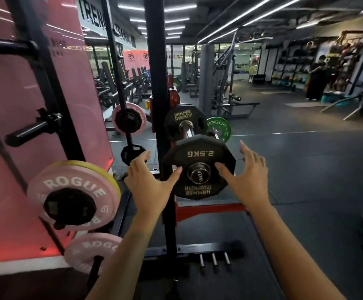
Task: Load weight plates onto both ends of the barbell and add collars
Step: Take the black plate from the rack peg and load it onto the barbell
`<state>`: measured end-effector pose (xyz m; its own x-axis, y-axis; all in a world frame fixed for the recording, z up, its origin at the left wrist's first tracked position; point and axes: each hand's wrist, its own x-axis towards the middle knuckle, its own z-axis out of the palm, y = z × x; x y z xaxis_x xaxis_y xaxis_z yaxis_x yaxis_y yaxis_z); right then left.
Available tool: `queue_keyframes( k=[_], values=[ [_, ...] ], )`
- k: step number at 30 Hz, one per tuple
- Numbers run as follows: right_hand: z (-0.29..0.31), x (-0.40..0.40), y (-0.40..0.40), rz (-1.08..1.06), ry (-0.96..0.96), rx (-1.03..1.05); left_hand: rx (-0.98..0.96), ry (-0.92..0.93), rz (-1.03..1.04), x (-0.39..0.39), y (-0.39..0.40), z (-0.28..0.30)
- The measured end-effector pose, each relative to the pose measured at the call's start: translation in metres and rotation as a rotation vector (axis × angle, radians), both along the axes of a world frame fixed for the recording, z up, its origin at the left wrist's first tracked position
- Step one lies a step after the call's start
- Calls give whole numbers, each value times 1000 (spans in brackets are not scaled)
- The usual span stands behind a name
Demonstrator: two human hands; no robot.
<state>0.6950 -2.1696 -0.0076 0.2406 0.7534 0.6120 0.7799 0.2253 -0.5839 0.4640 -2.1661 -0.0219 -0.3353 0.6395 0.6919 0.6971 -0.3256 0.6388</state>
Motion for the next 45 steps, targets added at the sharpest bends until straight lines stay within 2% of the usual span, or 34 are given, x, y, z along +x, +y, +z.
queue_keyframes(
  k=[6,10,22,31,38,45],
  values=[
    [-17,-7,23,10,101,-60,2,13,-54,-1,24,-17],
    [-18,-7,56,-10,65,-49,5,3,-49,1,59,-17],
    [-12,-6,215,-10,22,-87,-11,-41,8,4,215,-9],
    [-11,-18,317,-46,80,-80,-28,-171,-81,-7,326,-13],
    [-18,-20,317,-124,72,-68,-55,-221,-132,-11,328,-16],
    [-16,-25,278,-165,-1,-103,-123,-128,-70,-2,286,-21]
  ],
)
